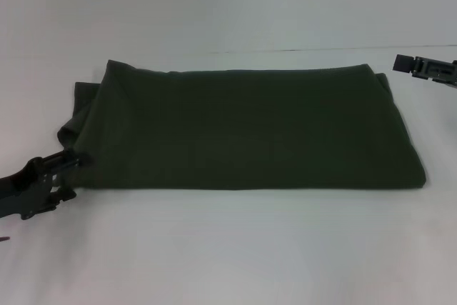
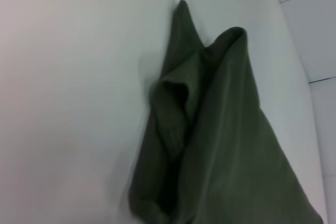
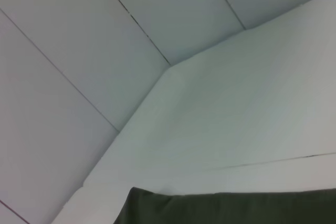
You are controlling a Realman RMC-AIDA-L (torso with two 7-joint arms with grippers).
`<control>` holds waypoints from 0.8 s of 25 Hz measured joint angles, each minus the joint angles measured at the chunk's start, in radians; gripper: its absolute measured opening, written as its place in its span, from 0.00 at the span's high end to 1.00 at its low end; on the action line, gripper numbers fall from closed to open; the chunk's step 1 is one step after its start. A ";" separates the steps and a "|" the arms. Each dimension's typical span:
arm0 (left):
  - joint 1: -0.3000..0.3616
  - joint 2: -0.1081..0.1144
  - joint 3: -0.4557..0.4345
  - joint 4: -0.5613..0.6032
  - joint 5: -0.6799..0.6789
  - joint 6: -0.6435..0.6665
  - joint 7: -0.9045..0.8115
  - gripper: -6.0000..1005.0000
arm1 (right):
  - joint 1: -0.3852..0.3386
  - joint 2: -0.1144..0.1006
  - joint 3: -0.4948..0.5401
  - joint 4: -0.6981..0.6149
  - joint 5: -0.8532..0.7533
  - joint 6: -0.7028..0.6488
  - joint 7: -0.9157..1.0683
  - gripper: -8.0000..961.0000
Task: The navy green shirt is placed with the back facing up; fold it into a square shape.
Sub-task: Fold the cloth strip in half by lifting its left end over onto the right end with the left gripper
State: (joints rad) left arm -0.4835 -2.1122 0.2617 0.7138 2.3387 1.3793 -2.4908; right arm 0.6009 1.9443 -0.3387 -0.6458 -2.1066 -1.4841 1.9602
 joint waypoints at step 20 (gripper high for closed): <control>-0.021 0.006 0.015 -0.019 0.036 -0.062 -0.048 0.12 | -0.006 -0.004 0.000 -0.002 0.038 0.009 -0.004 0.04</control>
State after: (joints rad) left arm -0.5046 -2.1063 0.2772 0.6947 2.3746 1.3175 -2.5389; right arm 0.5953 1.9403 -0.3387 -0.6474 -2.0688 -1.4755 1.9560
